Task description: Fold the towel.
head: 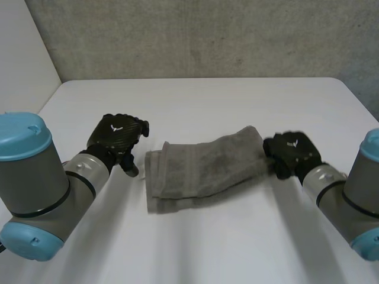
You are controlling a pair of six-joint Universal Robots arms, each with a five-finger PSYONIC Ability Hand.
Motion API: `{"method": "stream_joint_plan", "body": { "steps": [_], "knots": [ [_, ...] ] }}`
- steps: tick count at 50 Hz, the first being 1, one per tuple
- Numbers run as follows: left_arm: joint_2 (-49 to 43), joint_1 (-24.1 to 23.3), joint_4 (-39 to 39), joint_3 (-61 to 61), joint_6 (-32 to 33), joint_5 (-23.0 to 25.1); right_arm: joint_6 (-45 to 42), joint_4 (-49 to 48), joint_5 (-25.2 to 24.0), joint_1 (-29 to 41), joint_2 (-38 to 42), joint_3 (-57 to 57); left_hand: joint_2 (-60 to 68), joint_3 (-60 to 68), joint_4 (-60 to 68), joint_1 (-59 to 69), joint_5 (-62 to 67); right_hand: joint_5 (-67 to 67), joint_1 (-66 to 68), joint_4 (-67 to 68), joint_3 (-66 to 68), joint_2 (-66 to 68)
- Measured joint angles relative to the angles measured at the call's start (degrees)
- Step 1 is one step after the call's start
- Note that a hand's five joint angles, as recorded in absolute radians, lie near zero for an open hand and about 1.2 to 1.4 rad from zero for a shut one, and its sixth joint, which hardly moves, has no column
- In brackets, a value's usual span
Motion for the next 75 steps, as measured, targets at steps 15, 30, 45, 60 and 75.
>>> {"method": "stream_joint_plan", "body": {
  "steps": [15, 30, 45, 60, 75],
  "knots": [
    [6.0, 7.2, -0.1, 0.0, -3.0, -0.4, -0.8, 7.7, -2.6, 21.0, 8.6, -23.8, -0.3, -0.3, -0.6, 0.0, -0.3, 0.4, 2.9, 0.0, 0.0, 0.0],
    [6.9, 9.8, -0.4, -0.8, -7.2, 0.3, -0.8, 11.2, -6.1, 29.1, 17.5, -29.4, -0.3, -0.3, -0.6, 0.0, -0.3, -37.0, -33.1, -36.3, -36.1, -37.9],
    [2.5, 3.2, 0.0, 3.7, -7.2, -0.3, -0.4, 7.6, 7.3, 23.1, 1.9, -18.9, -0.3, -0.3, -0.6, -0.1, -0.3, -58.0, -51.8, -57.3, -56.2, -55.7],
    [-0.6, 2.8, 0.0, 3.5, -7.2, -0.2, -0.3, 8.2, 7.4, 22.7, 10.7, -23.1, -0.3, -0.3, -0.6, 0.0, -0.3, -47.7, -45.0, -48.9, -49.4, -49.8],
    [-0.6, 3.6, 0.0, 3.6, -7.3, -0.2, 1.6, 9.3, 7.6, 24.2, 18.7, -30.1, -0.4, -0.5, -0.6, -0.2, -0.4, -45.0, -41.5, -46.3, -46.5, -47.0]
  ]
}}
